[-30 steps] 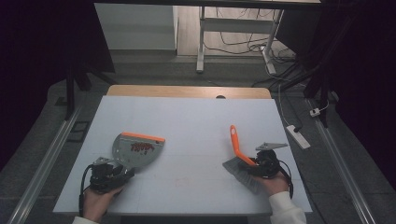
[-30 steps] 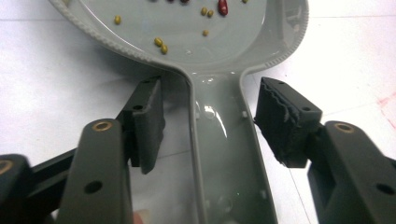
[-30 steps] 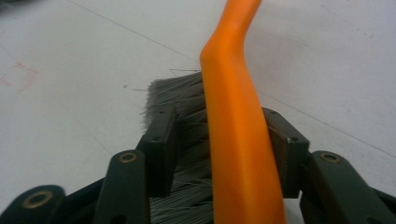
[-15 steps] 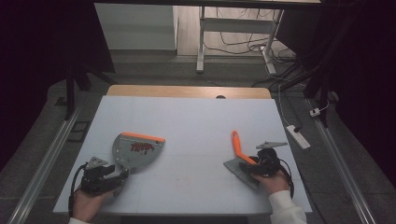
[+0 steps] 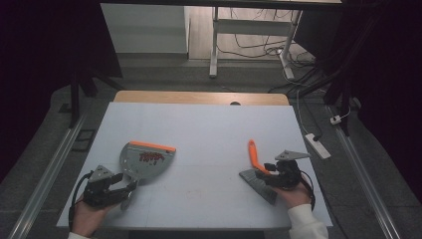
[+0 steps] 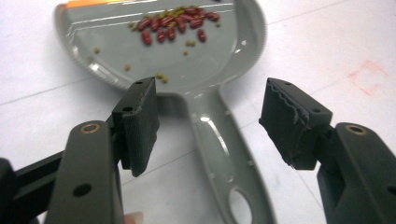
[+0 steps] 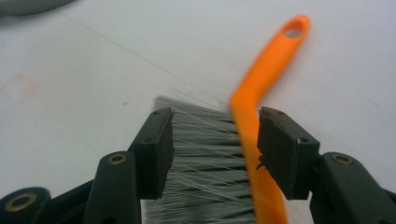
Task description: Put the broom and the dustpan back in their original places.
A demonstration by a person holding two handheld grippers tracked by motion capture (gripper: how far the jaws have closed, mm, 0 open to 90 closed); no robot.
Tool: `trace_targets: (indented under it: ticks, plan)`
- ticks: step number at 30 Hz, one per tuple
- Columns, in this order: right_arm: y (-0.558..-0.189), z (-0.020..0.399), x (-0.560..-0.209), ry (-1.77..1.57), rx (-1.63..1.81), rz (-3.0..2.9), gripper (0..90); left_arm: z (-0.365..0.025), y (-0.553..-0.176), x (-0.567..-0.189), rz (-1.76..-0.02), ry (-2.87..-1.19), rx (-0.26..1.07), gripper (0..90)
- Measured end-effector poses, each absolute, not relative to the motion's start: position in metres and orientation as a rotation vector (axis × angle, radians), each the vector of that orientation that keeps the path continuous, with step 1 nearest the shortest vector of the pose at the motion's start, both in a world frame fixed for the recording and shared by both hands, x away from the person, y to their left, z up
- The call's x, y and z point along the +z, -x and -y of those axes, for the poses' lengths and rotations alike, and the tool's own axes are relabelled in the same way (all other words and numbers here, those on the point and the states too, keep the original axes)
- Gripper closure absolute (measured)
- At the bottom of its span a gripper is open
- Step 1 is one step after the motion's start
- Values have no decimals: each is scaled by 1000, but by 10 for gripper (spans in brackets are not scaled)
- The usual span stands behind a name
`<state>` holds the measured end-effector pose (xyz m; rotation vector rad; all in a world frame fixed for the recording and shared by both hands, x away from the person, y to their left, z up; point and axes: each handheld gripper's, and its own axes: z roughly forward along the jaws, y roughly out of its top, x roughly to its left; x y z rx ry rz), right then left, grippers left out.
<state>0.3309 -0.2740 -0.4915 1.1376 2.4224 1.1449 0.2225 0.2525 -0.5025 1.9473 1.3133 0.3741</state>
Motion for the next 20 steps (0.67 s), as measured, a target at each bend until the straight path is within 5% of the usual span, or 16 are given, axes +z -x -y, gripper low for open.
trace_targets:
  ticks: [20]
  plan:
    - [-317,263,-494,-888,1219,-2489,453,-231,-250,-509,-1119,-2044,256,383]
